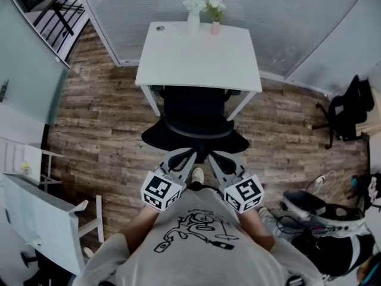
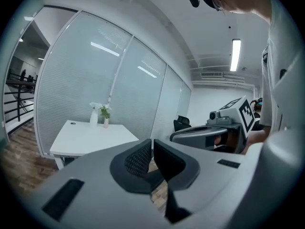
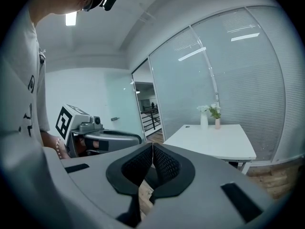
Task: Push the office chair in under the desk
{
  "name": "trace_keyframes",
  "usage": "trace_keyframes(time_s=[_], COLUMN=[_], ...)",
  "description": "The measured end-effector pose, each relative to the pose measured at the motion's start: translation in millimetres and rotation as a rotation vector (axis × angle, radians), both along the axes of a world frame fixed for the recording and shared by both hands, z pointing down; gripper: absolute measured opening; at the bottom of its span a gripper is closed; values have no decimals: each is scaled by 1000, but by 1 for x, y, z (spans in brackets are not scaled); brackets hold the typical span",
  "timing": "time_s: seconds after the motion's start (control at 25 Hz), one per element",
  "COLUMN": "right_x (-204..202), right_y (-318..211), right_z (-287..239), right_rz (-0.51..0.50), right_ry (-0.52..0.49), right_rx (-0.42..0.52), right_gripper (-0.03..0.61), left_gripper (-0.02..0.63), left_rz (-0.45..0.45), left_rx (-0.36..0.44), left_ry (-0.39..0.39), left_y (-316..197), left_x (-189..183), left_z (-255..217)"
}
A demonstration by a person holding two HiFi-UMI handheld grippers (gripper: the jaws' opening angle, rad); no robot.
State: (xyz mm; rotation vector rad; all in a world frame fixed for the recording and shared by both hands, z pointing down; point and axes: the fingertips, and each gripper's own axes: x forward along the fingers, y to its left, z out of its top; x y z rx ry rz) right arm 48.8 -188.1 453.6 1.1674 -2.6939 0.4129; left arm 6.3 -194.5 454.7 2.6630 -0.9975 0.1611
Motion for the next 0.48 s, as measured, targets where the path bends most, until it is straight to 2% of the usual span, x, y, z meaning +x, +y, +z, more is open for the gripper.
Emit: trace_keyframes(time_s=[0.48], right_x=[-5], right_y=[-4], right_z=[-9], right_rz=[-8], right_ry=[-1], right_rx=[13], right_gripper=[35], left_gripper=[17], left_rz=[2], left_rx=[10], left_ry=[15], left_y=[-3], left_x=[-1], left_z=[-8])
